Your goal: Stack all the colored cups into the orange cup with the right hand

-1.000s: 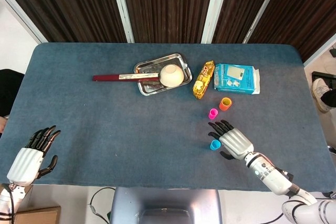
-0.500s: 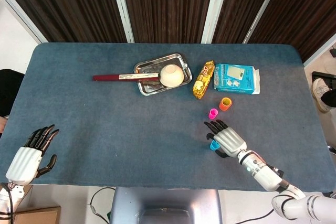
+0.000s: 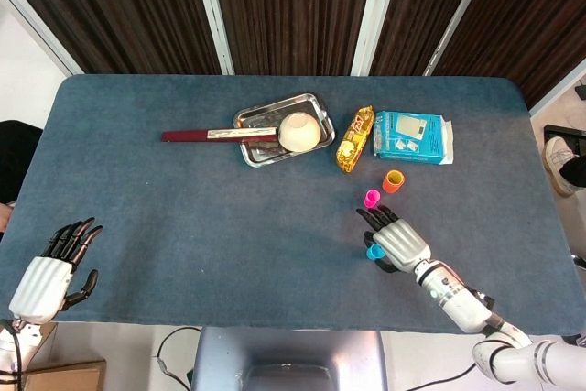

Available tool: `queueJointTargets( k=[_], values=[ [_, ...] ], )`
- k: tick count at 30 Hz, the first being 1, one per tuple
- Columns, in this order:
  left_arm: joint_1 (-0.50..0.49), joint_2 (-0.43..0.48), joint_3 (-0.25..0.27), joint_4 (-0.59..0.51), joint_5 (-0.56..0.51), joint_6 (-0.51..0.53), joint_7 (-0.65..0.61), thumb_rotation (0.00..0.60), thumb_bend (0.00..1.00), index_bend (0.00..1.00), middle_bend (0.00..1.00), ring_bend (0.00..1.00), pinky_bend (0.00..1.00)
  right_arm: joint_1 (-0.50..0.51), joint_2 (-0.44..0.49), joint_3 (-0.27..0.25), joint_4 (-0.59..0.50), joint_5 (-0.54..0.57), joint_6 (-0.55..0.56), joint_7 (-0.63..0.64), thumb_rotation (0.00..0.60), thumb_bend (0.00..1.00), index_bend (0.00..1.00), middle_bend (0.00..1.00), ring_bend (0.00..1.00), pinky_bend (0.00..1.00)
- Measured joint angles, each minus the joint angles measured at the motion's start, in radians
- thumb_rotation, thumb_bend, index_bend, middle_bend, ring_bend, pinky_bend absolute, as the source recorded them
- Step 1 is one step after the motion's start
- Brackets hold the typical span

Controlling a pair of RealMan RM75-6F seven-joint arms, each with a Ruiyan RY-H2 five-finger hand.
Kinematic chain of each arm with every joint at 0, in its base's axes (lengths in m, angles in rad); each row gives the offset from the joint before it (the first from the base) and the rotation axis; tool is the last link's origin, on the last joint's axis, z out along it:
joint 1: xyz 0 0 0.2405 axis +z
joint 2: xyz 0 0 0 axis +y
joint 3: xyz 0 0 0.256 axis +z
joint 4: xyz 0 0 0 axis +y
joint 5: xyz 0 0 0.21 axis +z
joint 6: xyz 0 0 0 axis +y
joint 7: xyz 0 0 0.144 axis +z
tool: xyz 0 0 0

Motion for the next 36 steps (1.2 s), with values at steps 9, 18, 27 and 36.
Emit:
queueJointTargets(
  k=[9,18,27,36],
  values=[
    [-0.003,-0.005,0.000,-0.001,-0.002,-0.009,0.016,0.600,0.49,0.00,0.00,0.02,0.11,0.033,0.050,0.145,-0.026,0.115,0.029,0.053,0.600,0.43,0.62,0.03,0.00,0.00],
    [-0.005,-0.006,-0.001,-0.003,-0.009,-0.018,0.026,0.600,0.49,0.00,0.00,0.02,0.11,0.147,0.025,0.257,0.102,0.451,-0.068,-0.055,0.600,0.43,0.62,0.03,0.00,0.00],
    [-0.008,-0.011,-0.002,-0.004,-0.018,-0.031,0.038,0.600,0.50,0.00,0.00,0.02,0.11,0.214,-0.057,0.250,0.281,0.592,-0.151,-0.122,0.600,0.43,0.62,0.03,0.00,0.00],
    [-0.013,-0.012,-0.002,-0.002,-0.019,-0.038,0.035,0.600,0.50,0.00,0.00,0.02,0.11,0.217,-0.083,0.217,0.319,0.576,-0.168,-0.105,0.600,0.43,0.62,0.03,0.00,0.00]
  ],
)
